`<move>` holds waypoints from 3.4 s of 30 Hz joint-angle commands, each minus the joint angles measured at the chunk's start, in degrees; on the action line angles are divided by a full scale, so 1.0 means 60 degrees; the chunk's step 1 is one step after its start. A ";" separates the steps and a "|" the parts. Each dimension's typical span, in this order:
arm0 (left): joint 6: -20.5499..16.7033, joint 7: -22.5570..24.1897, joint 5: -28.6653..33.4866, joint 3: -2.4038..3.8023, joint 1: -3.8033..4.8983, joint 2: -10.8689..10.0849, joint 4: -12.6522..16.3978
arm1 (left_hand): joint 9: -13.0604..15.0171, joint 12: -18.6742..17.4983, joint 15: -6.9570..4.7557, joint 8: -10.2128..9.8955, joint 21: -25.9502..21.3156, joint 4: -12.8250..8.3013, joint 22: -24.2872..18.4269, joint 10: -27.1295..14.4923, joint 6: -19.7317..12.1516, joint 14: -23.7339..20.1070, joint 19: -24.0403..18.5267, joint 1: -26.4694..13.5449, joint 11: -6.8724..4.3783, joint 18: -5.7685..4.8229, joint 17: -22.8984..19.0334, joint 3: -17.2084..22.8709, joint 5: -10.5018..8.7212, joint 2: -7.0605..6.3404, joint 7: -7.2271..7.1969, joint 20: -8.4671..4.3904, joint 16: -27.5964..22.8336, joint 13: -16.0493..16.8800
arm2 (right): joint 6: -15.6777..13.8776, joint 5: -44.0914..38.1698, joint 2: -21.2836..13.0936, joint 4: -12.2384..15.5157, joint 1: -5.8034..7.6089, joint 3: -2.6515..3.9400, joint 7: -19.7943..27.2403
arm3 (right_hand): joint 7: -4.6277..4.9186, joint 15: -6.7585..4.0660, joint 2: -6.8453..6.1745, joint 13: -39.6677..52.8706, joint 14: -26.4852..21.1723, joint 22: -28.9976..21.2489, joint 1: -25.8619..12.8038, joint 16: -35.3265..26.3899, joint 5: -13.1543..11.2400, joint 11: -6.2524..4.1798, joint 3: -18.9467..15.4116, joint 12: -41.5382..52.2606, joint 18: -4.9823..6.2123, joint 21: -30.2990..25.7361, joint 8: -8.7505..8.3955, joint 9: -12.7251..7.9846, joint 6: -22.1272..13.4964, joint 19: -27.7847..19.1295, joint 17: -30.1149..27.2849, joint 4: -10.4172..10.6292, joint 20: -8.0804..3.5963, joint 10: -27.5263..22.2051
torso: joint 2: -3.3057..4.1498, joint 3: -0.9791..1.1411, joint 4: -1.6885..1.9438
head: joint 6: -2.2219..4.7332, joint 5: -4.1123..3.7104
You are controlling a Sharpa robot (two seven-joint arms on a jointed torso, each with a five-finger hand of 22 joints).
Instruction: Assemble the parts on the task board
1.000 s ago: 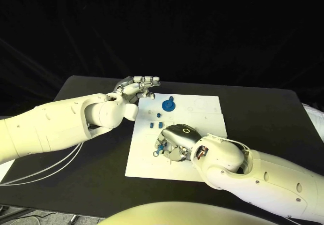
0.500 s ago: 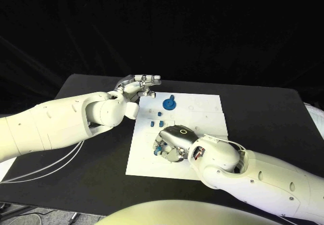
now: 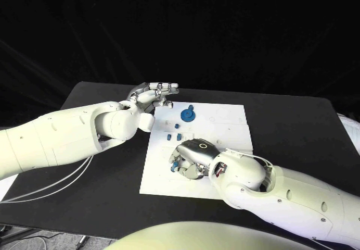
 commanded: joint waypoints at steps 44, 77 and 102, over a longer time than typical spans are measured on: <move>0.0239 -0.0024 -0.0196 -0.0049 -0.0013 -0.0145 0.0101 | -0.0007 0.0070 0.0000 0.0047 -0.0060 -0.0045 -0.0016 -0.0057 -0.0067 -0.0076 -0.0083 0.0070 -0.0002 0.0097 -0.0038 -0.0054 -0.0024 0.0075 -0.0003 0.0016 -0.0045 -0.0008 | -0.0842 0.2005 -0.4899 0.2307 -0.0105 0.0779 -0.3002 | -0.0699 -0.0680 0.0236 0.8164 0.0572 0.2803 -0.1313 0.1918 0.2072 -0.0823 -0.4403 0.8880 -0.0289 0.1835 0.0869 0.0473 0.0693 0.1093 0.2215 0.2646 -0.0528 0.2143 | -0.0032 0.0010 -0.0438 | 0.0527 -0.0941; 0.0250 -0.0047 -0.0206 -0.0056 -0.0018 -0.0155 0.0066 | -0.0006 0.0085 0.0003 0.0051 -0.0067 -0.0058 -0.0021 -0.0072 -0.0075 -0.0087 -0.0087 0.0072 0.0002 0.0097 -0.0055 -0.0073 -0.0025 0.0084 0.0000 0.0018 -0.0046 -0.0010 | 0.0003 0.1188 -0.3842 0.1625 -0.0635 0.0651 -0.3194 | -0.0776 -0.0719 0.0656 0.9377 0.0582 0.2915 -0.1335 0.2031 0.2233 -0.0881 -0.4994 0.9683 -0.0302 0.1904 0.1146 0.0767 0.0816 0.1096 0.2338 0.2655 -0.0553 0.2349 | -0.0038 -0.0014 -0.0404 | 0.0438 -0.0858; 0.0287 -0.0090 -0.0209 -0.0064 -0.0020 -0.0210 0.0096 | -0.0006 0.0085 0.0003 0.0051 -0.0067 -0.0058 -0.0021 -0.0072 -0.0075 -0.0087 -0.0087 0.0072 0.0002 0.0097 -0.0055 -0.0073 -0.0025 0.0084 0.0000 0.0018 -0.0046 -0.0010 | -0.2390 0.2243 -0.3761 0.2032 -0.0834 0.0714 -0.3210 | -0.0884 -0.0803 0.1191 0.9974 0.0586 0.3012 -0.0721 0.2082 0.3111 -0.0984 -0.4978 1.0015 -0.0315 0.1959 0.1386 0.1139 0.0999 0.1121 0.2392 0.2595 -0.0637 0.2555 | -0.0043 -0.0028 -0.0432 | 0.0422 -0.0793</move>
